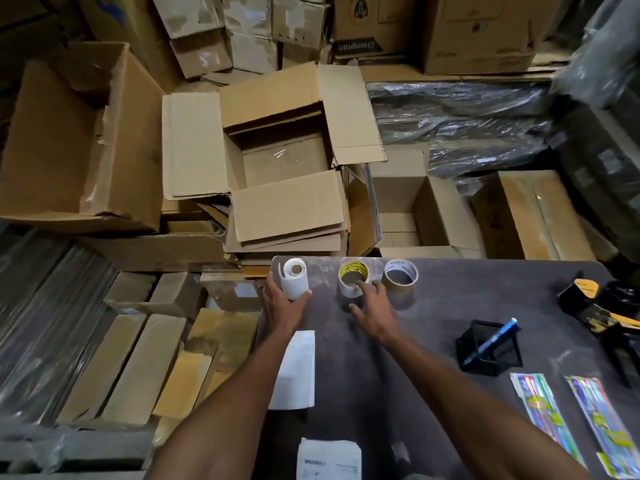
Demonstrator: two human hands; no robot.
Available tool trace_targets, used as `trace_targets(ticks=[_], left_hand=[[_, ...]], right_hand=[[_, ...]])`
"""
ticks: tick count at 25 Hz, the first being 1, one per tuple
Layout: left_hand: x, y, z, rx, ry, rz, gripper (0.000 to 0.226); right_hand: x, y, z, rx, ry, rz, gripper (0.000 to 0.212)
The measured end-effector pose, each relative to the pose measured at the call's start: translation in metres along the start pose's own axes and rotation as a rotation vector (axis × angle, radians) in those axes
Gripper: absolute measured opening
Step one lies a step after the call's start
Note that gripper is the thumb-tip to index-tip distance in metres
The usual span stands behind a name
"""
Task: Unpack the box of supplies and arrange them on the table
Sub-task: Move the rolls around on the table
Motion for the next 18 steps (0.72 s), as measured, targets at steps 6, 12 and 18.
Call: trace_targets(ticks=[6, 12, 18], left_hand=[[0.006, -0.012, -0.028, -0.034, -0.052, -0.014, 0.107], [-0.002, -0.021, -0.046, -0.045, -0.076, 0.028, 0.065], [-0.006, -0.031, -0.052, -0.052, -0.069, 0.044, 0.054]], right_hand=[[0.003, -0.006, -0.033, -0.006, 0.041, 0.202, 0.049], [0.011, -0.019, -0.048, 0.068, 0.102, 0.159, 0.036], [0.008, -0.025, -0.039, 0.23, -0.013, -0.273, 0.034]])
Point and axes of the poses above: each hand's wrist, its own z-axis away from the middle knuckle, its own y-axis out of the back of the hand, x = y × z, the point moved 1 cm from there along -z, towards the middle knuckle, and after that the axes turned 5 degrees about -x, right-handed, at the moved point
